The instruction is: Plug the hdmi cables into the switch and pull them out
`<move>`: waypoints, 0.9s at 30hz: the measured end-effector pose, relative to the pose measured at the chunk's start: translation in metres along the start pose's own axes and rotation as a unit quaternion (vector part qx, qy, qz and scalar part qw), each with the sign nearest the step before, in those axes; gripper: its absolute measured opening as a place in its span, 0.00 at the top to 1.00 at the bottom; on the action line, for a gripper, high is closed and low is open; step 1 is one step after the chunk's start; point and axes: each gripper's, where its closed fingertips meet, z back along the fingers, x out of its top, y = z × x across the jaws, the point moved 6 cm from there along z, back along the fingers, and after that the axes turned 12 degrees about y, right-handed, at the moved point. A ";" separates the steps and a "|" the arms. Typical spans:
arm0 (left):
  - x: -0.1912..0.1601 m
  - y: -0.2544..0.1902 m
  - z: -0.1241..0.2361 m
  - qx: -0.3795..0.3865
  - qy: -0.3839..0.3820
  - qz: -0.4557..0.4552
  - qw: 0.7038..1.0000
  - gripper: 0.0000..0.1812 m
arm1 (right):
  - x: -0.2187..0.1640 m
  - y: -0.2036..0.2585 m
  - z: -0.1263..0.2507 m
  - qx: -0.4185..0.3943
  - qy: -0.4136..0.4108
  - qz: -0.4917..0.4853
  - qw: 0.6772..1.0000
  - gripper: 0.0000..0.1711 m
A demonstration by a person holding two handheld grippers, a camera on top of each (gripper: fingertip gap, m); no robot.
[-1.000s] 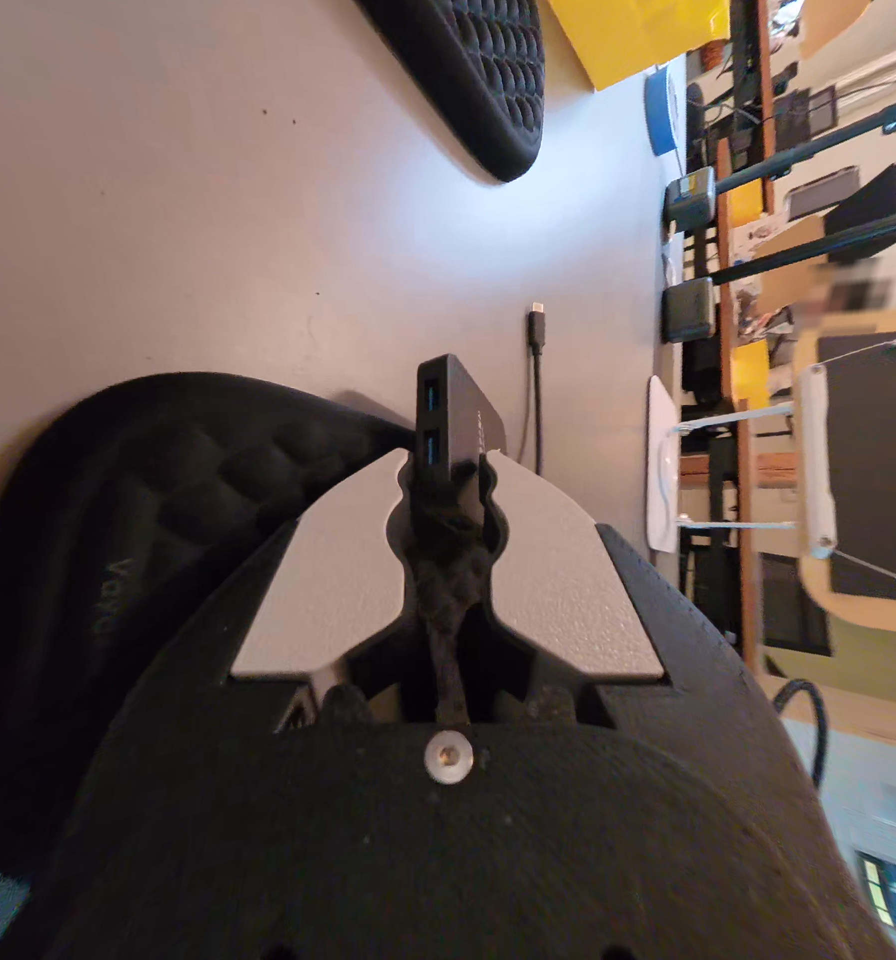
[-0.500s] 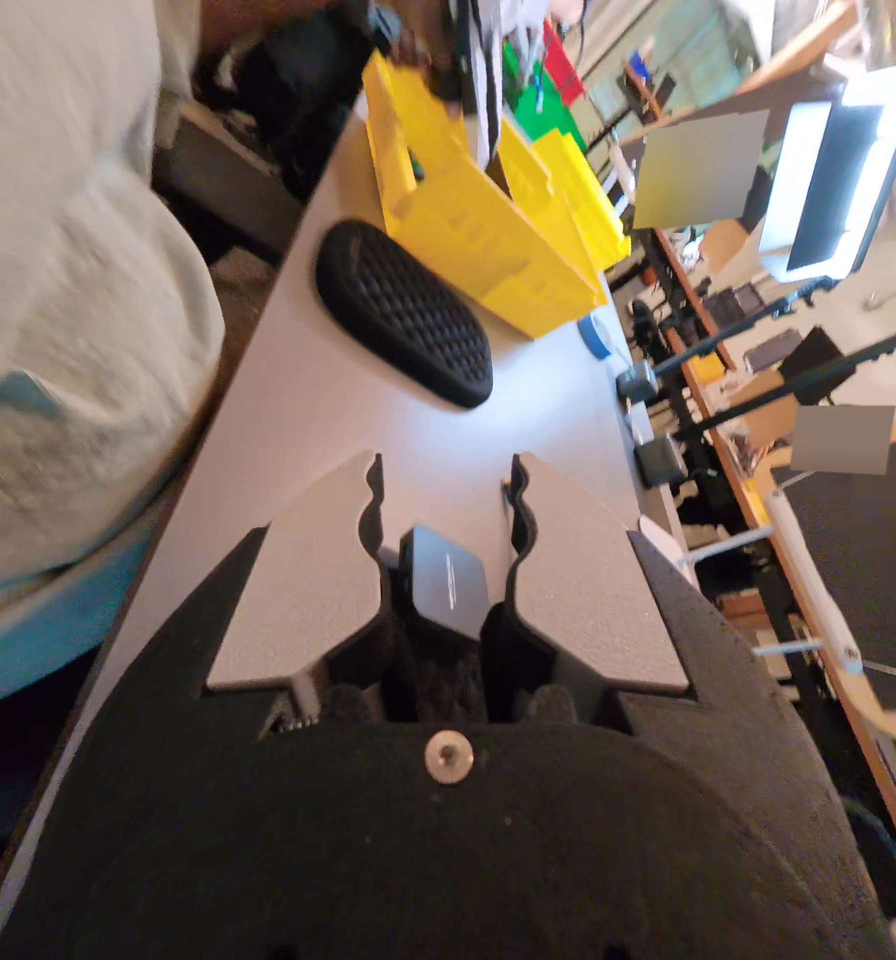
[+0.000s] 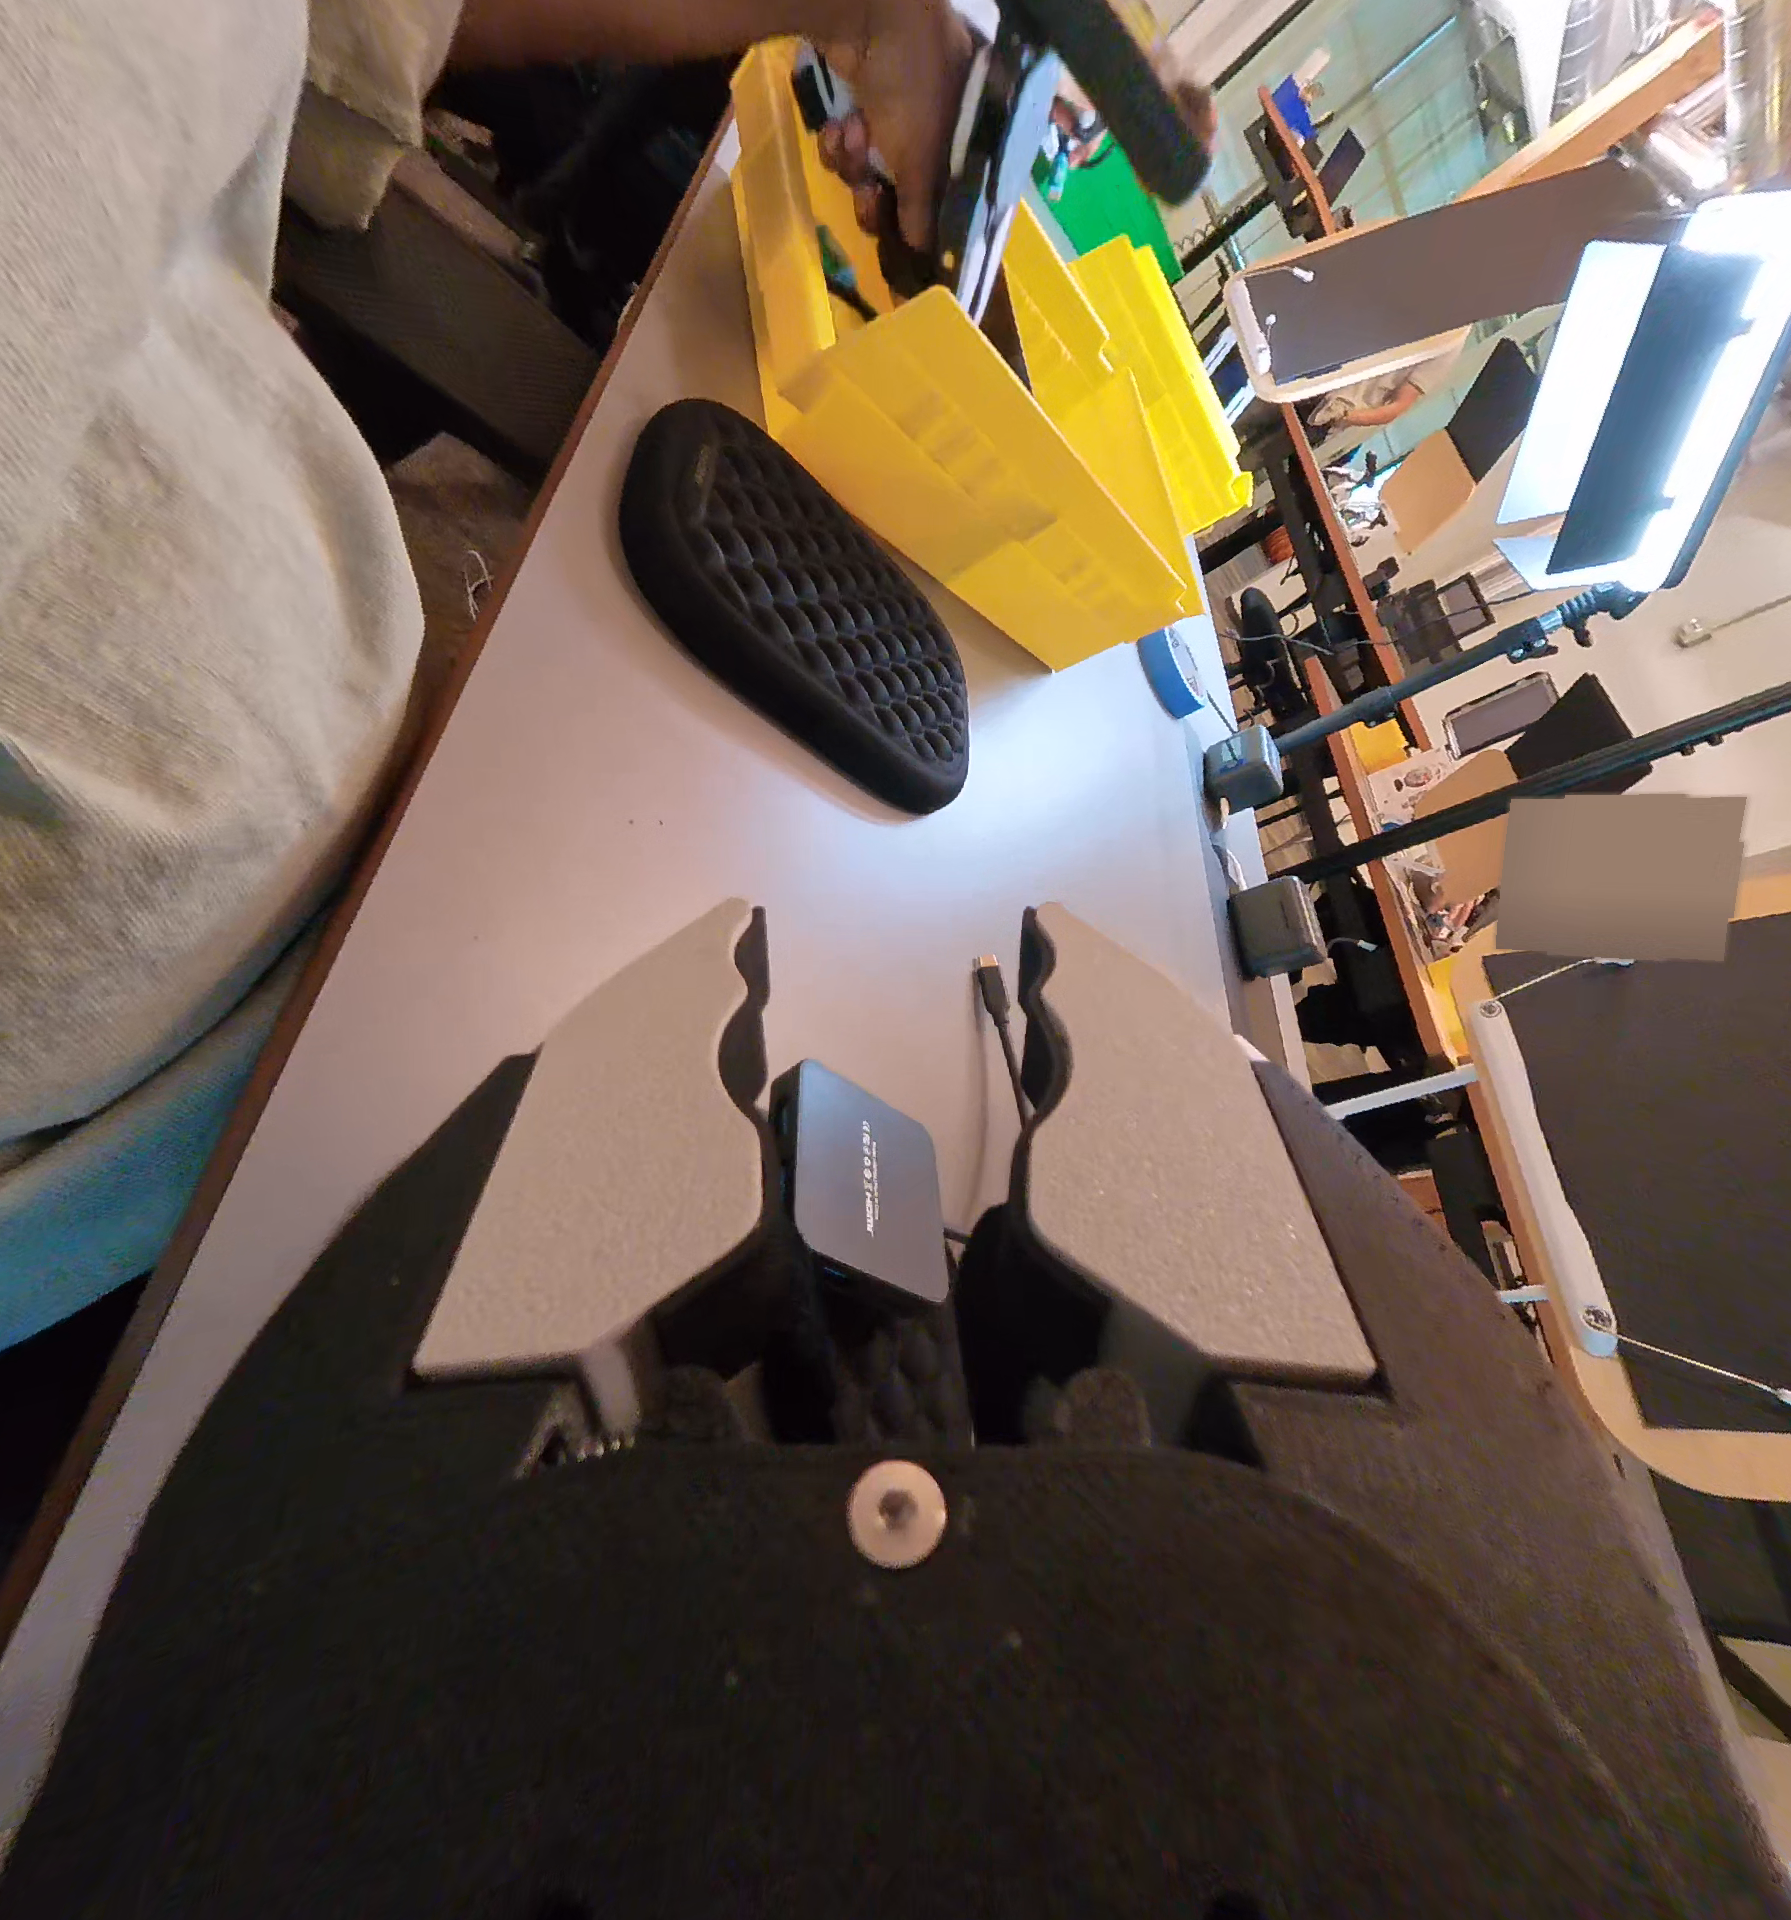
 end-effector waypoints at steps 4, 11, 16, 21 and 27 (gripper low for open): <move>0.002 -0.005 0.061 0.098 -0.148 -0.015 0.984 0.96 | 0.003 0.000 -0.003 -0.003 -0.010 0.003 1.000 0.73; 0.019 -0.038 0.165 0.294 -0.429 -0.082 0.850 0.96 | 0.009 -0.008 -0.015 -0.055 -0.007 0.011 0.998 0.73; 0.038 -0.093 0.189 0.417 -0.553 -0.132 0.709 0.97 | 0.034 -0.025 -0.031 -0.087 -0.110 -0.125 0.982 0.72; 0.064 -0.159 0.169 0.411 -0.578 -0.234 0.665 0.96 | 0.065 -0.038 -0.040 -0.015 -0.330 -0.341 0.880 0.67; 0.072 -0.214 0.157 0.316 -0.604 -0.314 0.661 0.97 | 0.041 -0.053 -0.025 -0.134 -0.288 -0.321 0.892 0.67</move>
